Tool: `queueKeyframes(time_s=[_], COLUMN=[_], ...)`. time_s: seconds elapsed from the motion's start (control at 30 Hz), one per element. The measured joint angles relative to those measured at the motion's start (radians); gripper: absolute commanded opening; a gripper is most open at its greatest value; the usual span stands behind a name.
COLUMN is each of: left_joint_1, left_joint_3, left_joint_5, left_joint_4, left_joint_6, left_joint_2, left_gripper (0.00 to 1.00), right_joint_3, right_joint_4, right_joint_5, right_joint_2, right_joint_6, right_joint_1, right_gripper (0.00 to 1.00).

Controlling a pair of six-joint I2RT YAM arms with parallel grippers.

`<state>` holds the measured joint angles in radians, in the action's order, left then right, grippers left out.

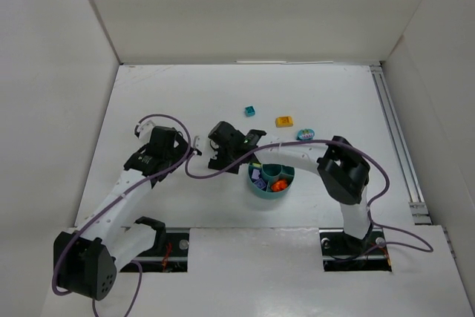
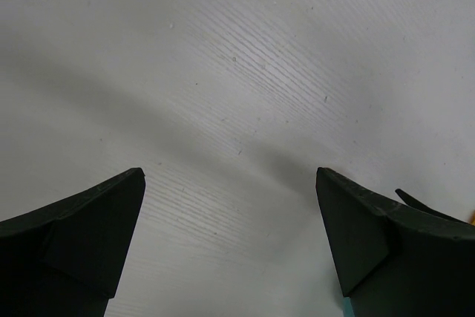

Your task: Sort the legos into containers by color

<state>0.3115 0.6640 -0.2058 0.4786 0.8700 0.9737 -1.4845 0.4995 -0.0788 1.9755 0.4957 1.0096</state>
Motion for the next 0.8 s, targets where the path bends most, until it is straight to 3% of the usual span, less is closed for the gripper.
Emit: queueKeyframes(time_s=[0.8], left_joint_1=[0.008], left_joint_3=[-0.002], left_joint_5=[0.01], left_joint_4=[-0.014], left_joint_6=[0.048], left_joint_2=[-0.005], left_gripper=[1.0], right_joint_3=[0.066], right_joint_4=[-0.06], right_joint_5=[-0.013], right_joint_2=[0.029], right_joint_6=[-0.07], right_joint_1=[-0.007], right_gripper=[0.57])
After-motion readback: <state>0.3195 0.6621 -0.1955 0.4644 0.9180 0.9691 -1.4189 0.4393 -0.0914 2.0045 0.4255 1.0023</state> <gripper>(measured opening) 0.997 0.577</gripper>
